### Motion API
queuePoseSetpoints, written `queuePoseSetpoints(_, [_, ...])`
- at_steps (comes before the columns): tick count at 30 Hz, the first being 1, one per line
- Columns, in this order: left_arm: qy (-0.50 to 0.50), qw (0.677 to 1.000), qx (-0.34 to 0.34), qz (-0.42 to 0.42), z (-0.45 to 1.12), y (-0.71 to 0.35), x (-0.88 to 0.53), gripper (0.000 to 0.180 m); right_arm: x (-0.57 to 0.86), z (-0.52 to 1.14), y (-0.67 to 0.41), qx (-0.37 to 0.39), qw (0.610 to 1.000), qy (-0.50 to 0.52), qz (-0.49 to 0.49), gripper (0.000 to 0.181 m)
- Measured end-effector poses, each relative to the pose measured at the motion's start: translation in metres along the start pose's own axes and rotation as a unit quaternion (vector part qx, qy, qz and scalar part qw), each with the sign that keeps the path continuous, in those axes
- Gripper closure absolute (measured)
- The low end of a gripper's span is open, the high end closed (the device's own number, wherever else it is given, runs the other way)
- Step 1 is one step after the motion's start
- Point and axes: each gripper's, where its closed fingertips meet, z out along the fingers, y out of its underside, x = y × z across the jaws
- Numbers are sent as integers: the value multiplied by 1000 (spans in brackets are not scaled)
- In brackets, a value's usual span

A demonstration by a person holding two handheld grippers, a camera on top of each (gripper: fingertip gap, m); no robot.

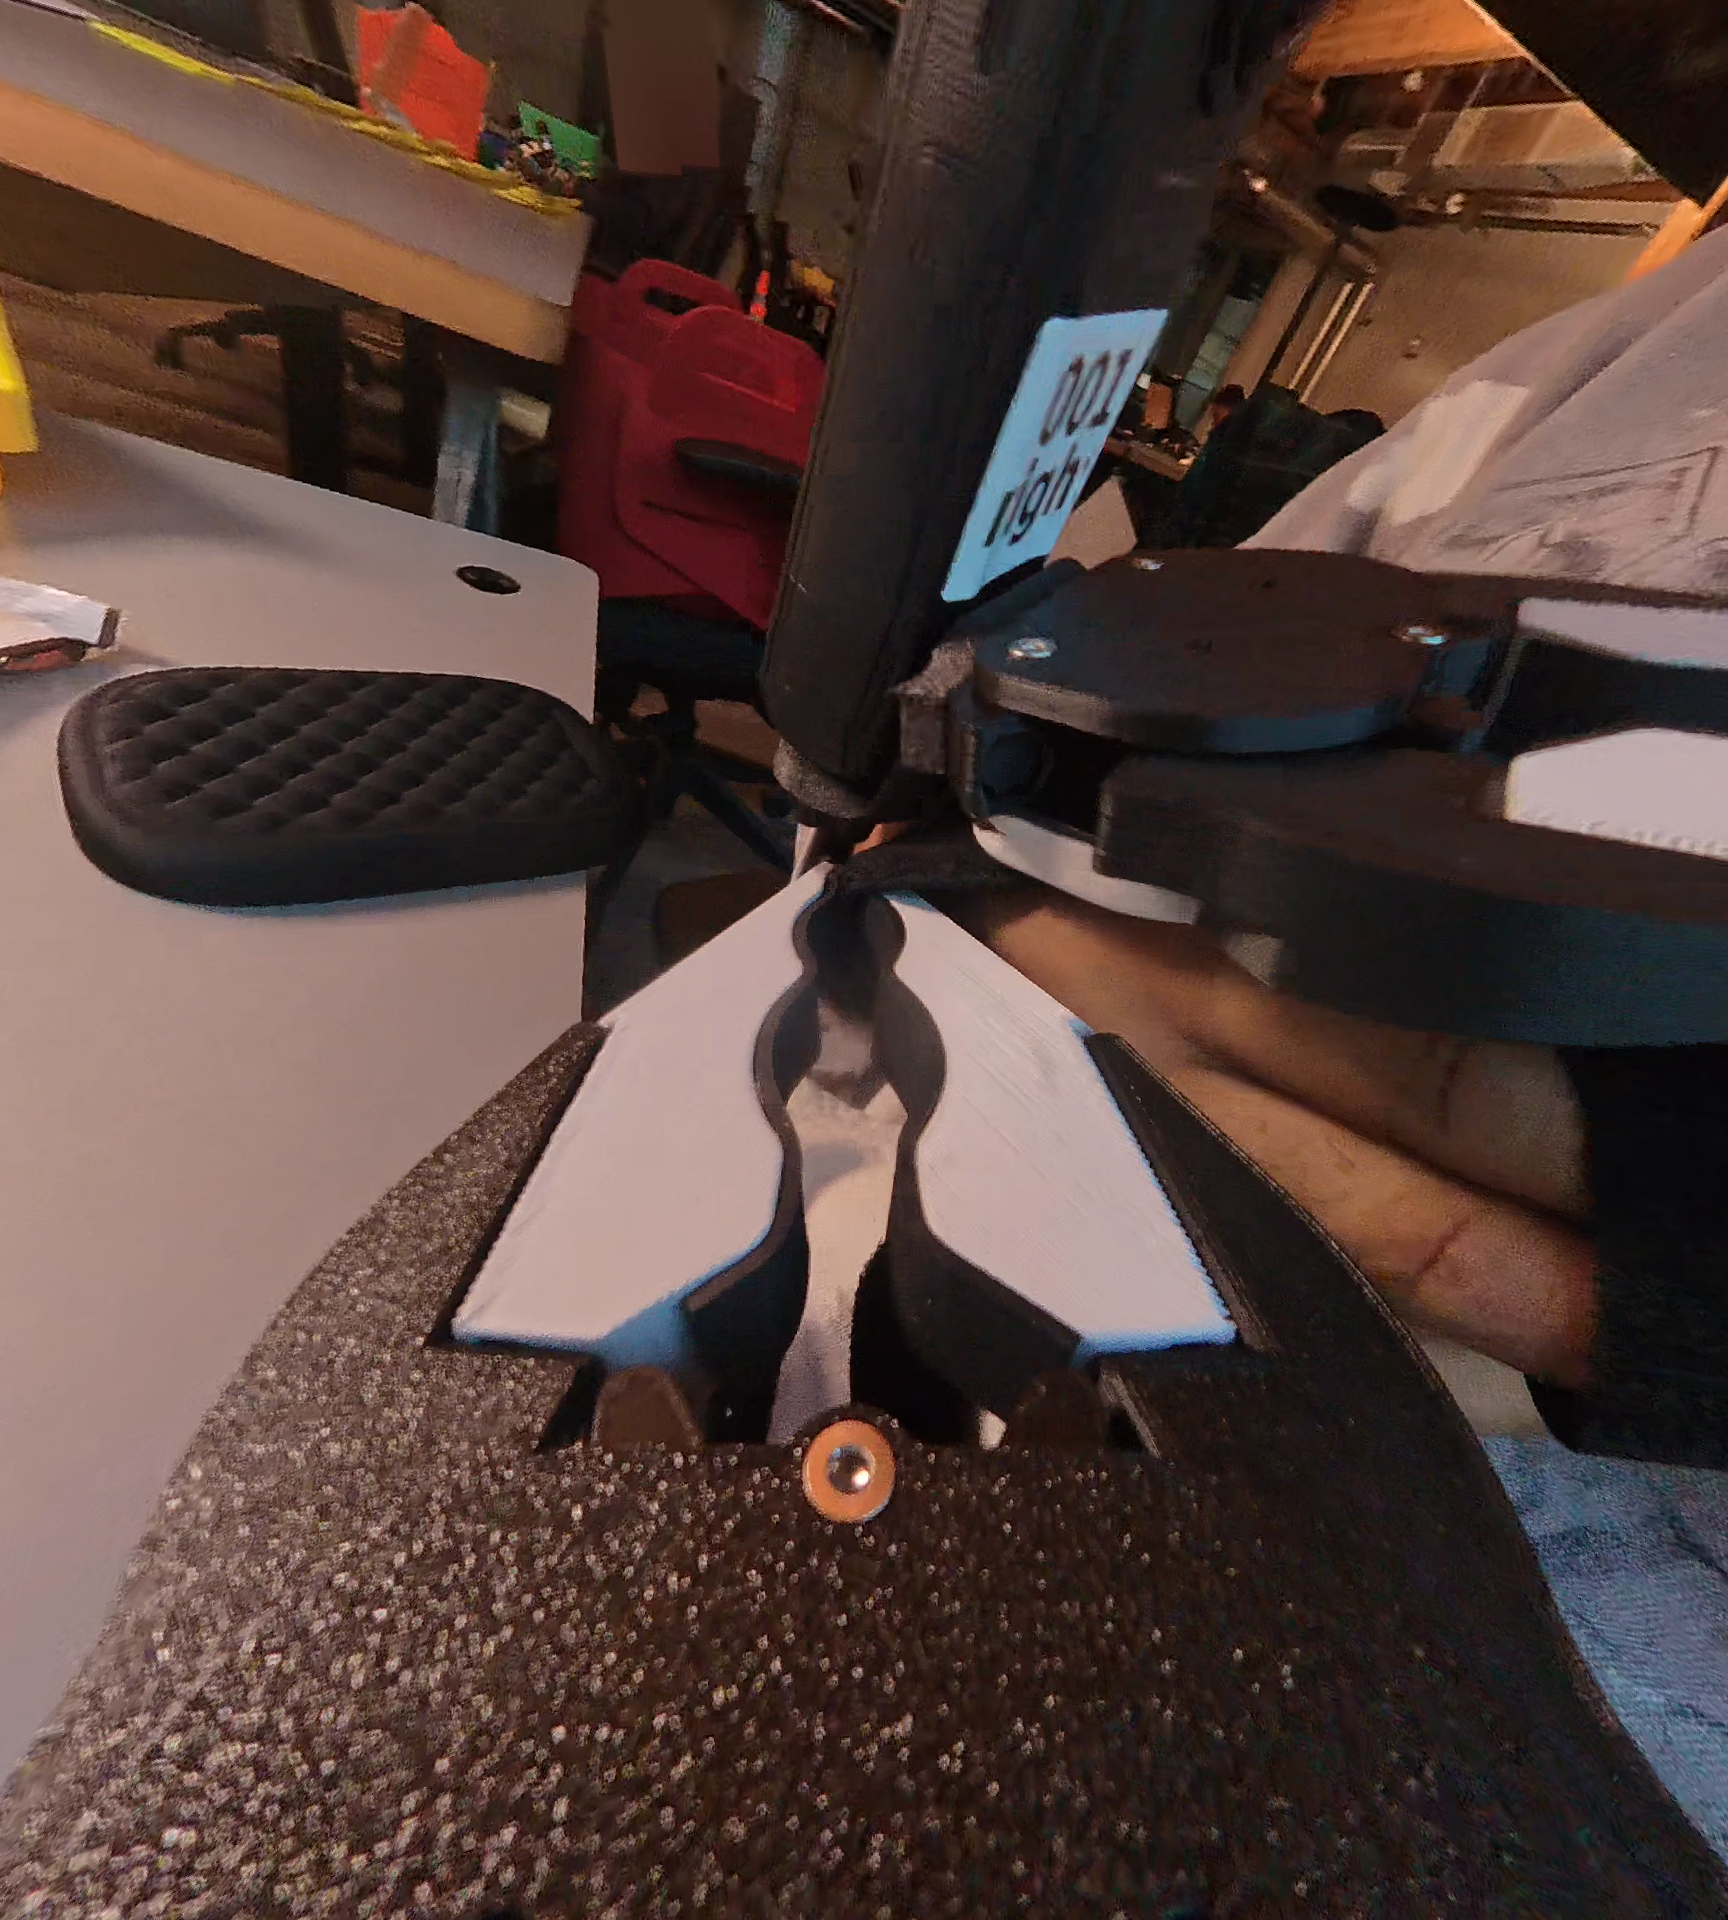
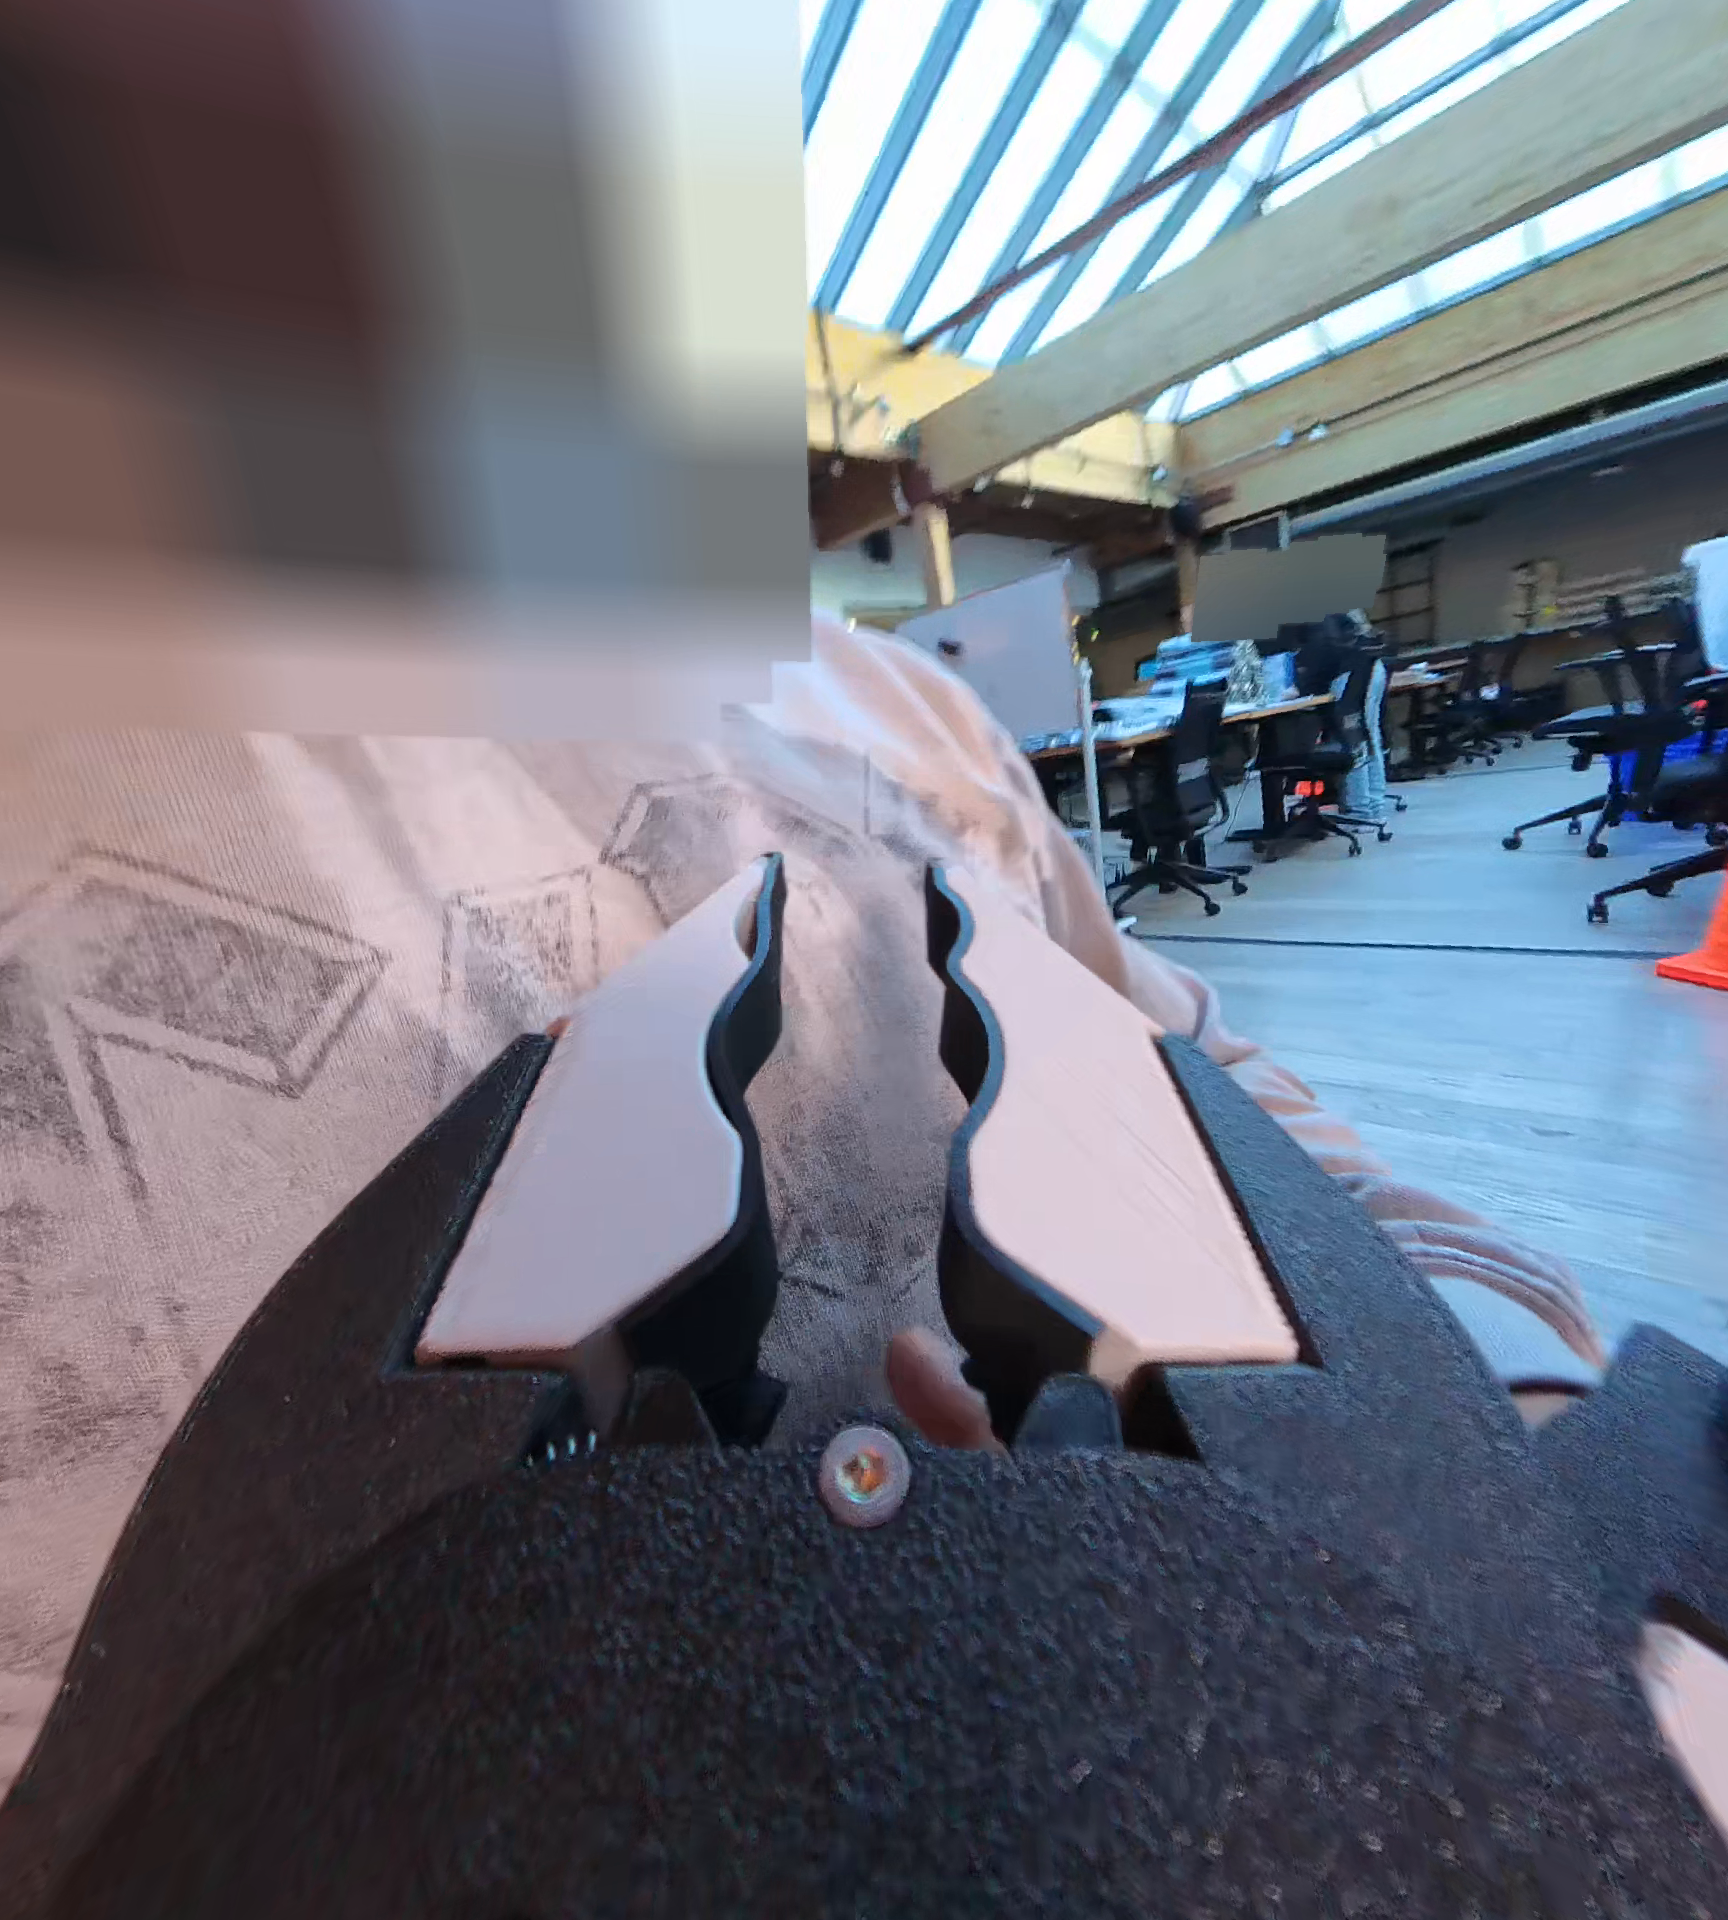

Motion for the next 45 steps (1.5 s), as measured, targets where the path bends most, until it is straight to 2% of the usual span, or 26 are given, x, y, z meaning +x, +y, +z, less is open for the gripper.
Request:
queuePoseSetpoints(1, [1, 1000, 2, 11, -3, -4, 2, 180, -4, 4, 4, -19, 999, -14, -24, 159])
queuePoseSetpoints(3, [2, 1000, 17, 13, -11, -12, 6, 180, -20, 7, -7, -3, 996, -73, -42, 171])
queuePoseSetpoints(4, [-2, 999, 33, 18, -17, -17, 7, 180, -25, 7, -10, -7, 994, -95, -44, 170])
queuePoseSetpoints(5, [-16, 997, 53, 44, -24, -24, 5, 180, -23, 9, -9, -29, 994, -94, -46, 159])
queuePoseSetpoints(6, [-46, 993, 78, 72, -33, -33, 1, 180, -13, 8, -14, -41, 996, -63, -58, 148])
queuePoseSetpoints(8, [-127, 979, 119, 101, -52, -51, -12, 158, 4, -7, -28, -52, 995, 10, -82, 138])
queuePoseSetpoints(10, [-209, 948, 202, 126, -93, -72, -23, 158, 23, -41, -37, -71, 975, 144, -152, 136])
queuePoseSetpoints(11, [-260, 936, 199, 132, -116, -71, -35, 149, 34, -65, -47, -62, 959, 218, -171, 135])
queuePoseSetpoints(12, [-323, 923, 159, 134, -134, -63, -52, 128, 56, -98, -55, -67, 927, 322, -182, 140])
queuePoseSetpoints(13, [-380, 906, 128, 139, -152, -56, -67, 110, 78, -138, -56, -90, 877, 428, -198, 150])
queuePoseSetpoints(14, [-415, 890, 115, 148, -164, -52, -75, 106, 91, -175, -53, -119, 829, 503, -214, 160])
queuePoseSetpoints(16, [-481, 855, 110, 158, -187, -47, -86, 99, 103, -219, -37, -190, 763, 564, -252, 181])
queuePoseSetpoints(18, [-536, 822, 114, 155, -210, -42, -98, 105, 118, -244, -16, -262, 715, 589, -271, 181])
queuePoseSetpoints(20, [-565, 807, 108, 135, -227, -33, -110, 145, 134, -253, 0, -294, 695, 594, -278, 181])
queuePoseSetpoints(22, [-588, 789, 109, 140, -242, -32, -119, 179, 150, -255, 14, -305, 699, 591, -263, 181])
queuePoseSetpoints(27, [-610, 769, 125, 146, -268, -46, -138, 180, 179, -244, 10, -209, 773, 573, -174, 179])
queuePoseSetpoints(30, [-574, 788, 151, 165, -256, -62, -139, 160, 195, -241, -16, -190, 765, 583, -197, 164])
queuePoseSetpoints(32, [-550, 809, 142, 151, -242, -62, -148, 138, 206, -231, -24, -208, 769, 567, -208, 132])
queuePoseSetpoints(34, [-534, 824, 135, 136, -228, -61, -157, 119, 215, -216, -25, -232, 780, 541, -212, 112])
queuePoseSetpoints(36, [-545, 822, 100, 130, -219, -54, -170, 88, 219, -200, -22, -259, 783, 518, -226, 105])
queuePoseSetpoints(37, [-552, 819, 82, 134, -217, -51, -175, 81, 220, -192, -19, -264, 785, 509, -233, 104])
queuePoseSetpoints(40, [-539, 823, 113, 138, -212, -59, -169, 87, 222, -191, -11, -247, 798, 501, -225, 104])
queuePoseSetpoints(43, [-498, 848, 116, 141, -199, -59, -157, 93, 206, -187, -24, -120, 865, 459, -165, 127])
queuePoseSetpoints(45, [-473, 855, 164, 137, -203, -70, -141, 98, 192, -189, -39, -46, 894, 429, -121, 122])
